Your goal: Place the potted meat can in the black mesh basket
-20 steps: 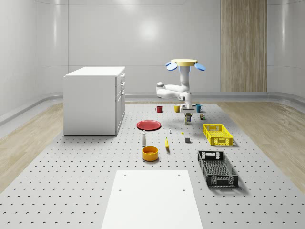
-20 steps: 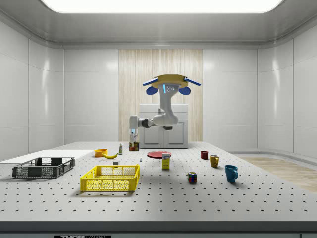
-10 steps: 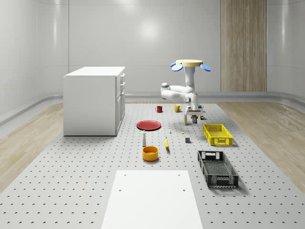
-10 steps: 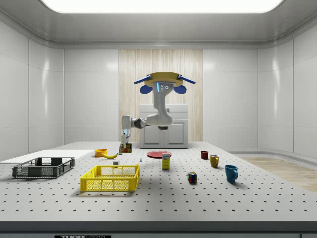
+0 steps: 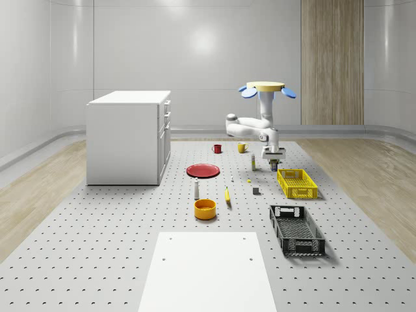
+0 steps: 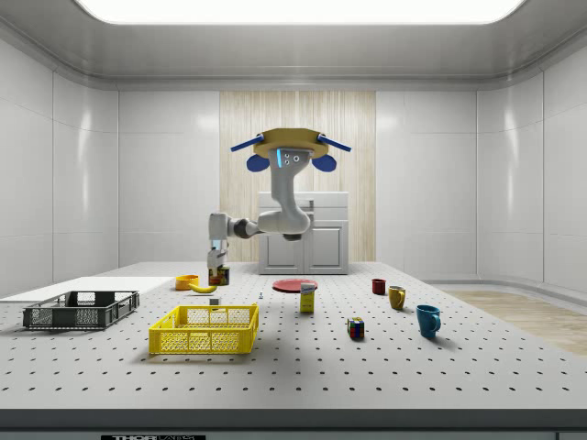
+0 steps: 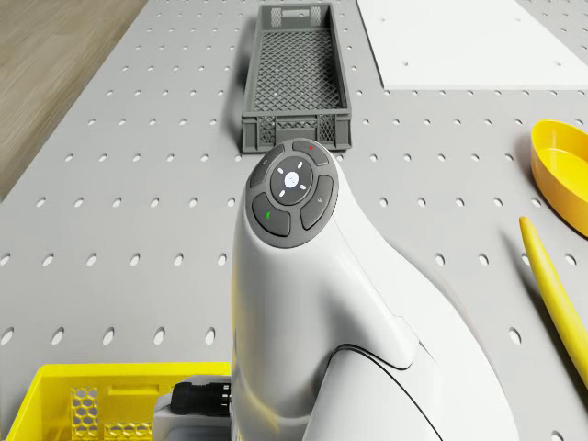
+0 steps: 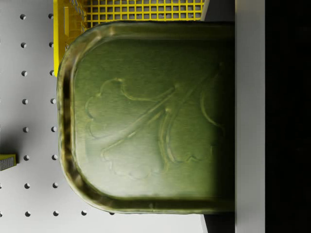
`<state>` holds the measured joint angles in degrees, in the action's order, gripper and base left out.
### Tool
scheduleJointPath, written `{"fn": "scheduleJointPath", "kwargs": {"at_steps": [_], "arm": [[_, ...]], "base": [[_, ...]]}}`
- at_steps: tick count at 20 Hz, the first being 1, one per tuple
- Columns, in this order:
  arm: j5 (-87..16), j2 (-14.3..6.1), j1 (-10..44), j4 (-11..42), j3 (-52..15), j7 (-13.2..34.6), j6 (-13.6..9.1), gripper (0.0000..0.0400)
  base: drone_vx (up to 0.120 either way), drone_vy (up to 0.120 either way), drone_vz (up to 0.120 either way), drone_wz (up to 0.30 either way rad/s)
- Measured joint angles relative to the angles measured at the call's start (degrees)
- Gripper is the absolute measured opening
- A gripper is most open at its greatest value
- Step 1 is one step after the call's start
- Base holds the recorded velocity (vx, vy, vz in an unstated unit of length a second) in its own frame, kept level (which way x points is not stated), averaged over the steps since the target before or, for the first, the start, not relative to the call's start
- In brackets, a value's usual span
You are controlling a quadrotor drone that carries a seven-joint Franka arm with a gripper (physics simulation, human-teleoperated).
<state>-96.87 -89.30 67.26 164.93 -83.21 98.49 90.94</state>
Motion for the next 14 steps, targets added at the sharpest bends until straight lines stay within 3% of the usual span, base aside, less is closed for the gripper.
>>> {"fn": "scheduleJointPath", "kwargs": {"at_steps": [8,14], "arm": [[0.15,-0.38,0.05,-0.01,-0.05,0.04,0.36,0.0281],[0.24,-0.63,0.08,-0.01,-0.08,0.06,0.59,0.0281]], "base": [[0.12,0.05,0.0,0.0],[0.12,0.0,0.0,0.0]]}}
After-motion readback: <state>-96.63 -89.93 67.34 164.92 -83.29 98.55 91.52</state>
